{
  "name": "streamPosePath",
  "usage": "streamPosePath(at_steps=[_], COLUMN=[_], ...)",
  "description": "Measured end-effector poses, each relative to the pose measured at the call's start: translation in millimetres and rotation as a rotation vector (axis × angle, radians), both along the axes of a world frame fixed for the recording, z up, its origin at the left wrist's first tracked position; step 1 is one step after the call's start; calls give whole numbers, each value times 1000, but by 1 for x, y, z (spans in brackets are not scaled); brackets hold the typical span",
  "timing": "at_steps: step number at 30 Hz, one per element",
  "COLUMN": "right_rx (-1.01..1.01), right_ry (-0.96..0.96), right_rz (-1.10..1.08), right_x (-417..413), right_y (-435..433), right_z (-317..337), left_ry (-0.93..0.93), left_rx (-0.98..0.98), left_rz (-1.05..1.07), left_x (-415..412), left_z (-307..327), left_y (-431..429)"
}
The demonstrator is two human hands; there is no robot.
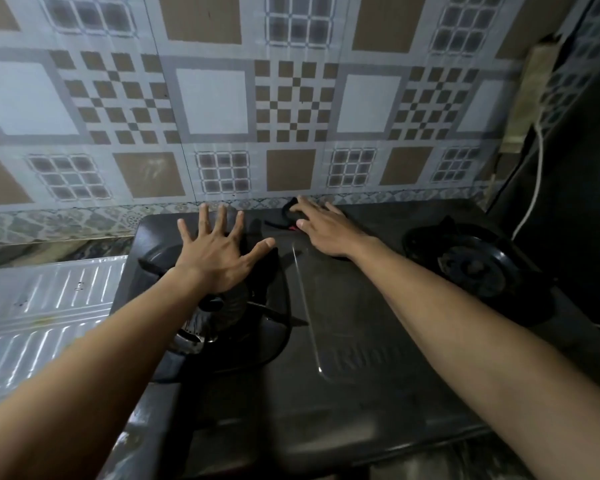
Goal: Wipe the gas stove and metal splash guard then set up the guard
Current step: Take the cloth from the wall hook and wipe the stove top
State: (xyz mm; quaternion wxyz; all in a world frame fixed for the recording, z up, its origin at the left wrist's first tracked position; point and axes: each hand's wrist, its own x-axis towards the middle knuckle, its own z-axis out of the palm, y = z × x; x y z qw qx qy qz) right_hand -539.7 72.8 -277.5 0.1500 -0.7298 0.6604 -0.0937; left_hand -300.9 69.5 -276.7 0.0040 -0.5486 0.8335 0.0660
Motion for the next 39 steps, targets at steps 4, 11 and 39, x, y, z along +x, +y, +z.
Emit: streamPosePath(at_steps=[4, 11, 39], right_rx=[49, -3, 24], right_ry=[87, 59, 67], right_rz=[-162, -55, -492], right_x=[-44, 9, -27], right_y=[20, 25, 128], right_z=[3, -1, -7], left_ry=[59, 71, -30], left_rx=[8, -10, -43], left_rz=[-32, -71, -183], left_x=[5, 5, 10], left_z=[-6, -9, -9], left_y=[-3, -3, -2])
